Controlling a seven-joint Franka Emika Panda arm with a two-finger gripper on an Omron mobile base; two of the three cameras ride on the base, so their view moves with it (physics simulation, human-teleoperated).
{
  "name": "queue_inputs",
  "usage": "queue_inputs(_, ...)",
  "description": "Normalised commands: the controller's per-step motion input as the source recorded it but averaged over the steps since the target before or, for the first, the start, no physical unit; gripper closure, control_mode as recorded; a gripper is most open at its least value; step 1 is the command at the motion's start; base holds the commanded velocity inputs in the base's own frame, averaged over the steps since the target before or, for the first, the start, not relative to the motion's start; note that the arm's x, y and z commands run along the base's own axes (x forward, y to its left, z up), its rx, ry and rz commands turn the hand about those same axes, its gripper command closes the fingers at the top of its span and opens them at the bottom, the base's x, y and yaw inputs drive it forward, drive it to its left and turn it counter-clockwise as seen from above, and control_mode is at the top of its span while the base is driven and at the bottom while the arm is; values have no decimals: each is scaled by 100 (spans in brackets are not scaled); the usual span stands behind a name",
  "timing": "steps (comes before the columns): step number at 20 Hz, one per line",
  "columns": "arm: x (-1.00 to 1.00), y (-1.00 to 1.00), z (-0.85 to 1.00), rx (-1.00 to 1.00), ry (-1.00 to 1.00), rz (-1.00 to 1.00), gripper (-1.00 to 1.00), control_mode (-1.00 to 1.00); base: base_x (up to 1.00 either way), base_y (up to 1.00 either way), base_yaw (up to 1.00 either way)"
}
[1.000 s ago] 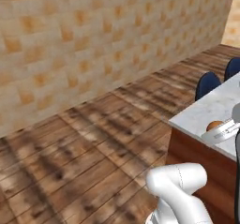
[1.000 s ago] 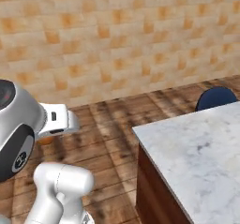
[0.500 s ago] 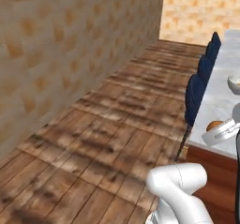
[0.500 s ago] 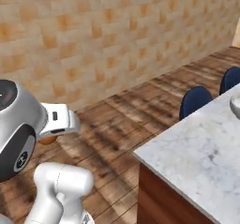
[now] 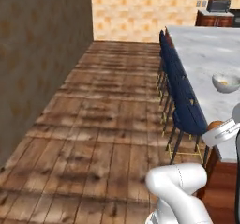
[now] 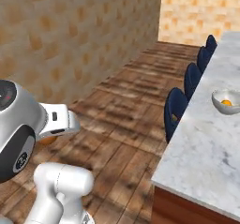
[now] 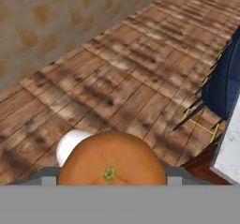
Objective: Retrieve the orange and tangerine from the fridge and place them into the bowl on the dining table.
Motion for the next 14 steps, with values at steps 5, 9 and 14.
queue_inputs(5,0,0,0,0,0,0,100,100,96,65,-61)
queue_inputs(9,0,0,0,0,0,0,100,100,95,57,-60)
queue_inputs(14,0,0,0,0,0,0,100,100,80,35,-62)
